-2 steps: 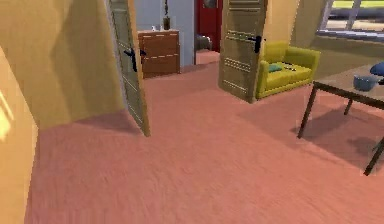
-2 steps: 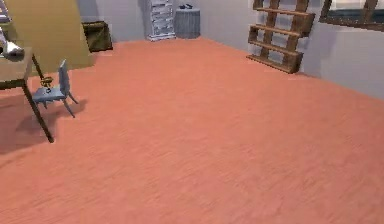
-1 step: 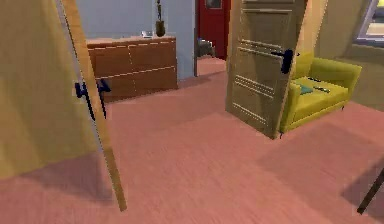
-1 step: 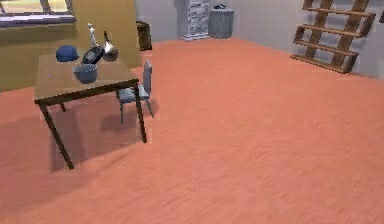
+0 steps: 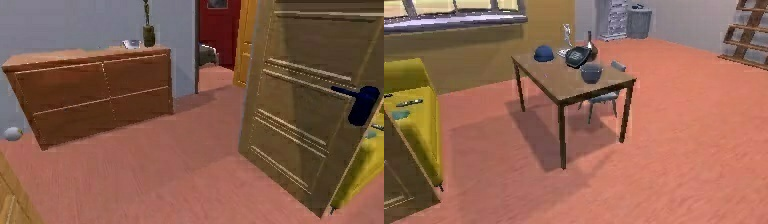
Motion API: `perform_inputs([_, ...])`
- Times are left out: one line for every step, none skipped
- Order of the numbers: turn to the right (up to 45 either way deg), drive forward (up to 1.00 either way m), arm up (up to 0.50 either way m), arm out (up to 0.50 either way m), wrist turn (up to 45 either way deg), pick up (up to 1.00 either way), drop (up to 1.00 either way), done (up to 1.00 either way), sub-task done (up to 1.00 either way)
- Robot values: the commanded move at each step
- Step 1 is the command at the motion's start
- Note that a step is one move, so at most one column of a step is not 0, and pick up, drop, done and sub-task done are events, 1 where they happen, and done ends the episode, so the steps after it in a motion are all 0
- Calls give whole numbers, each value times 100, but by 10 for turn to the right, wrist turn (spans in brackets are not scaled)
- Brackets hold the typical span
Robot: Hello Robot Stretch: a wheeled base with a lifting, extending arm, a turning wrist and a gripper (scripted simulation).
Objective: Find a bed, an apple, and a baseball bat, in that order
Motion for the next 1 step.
perform_inputs([-360, 0, 0, 0, 0, 0, 0, 0, 0])
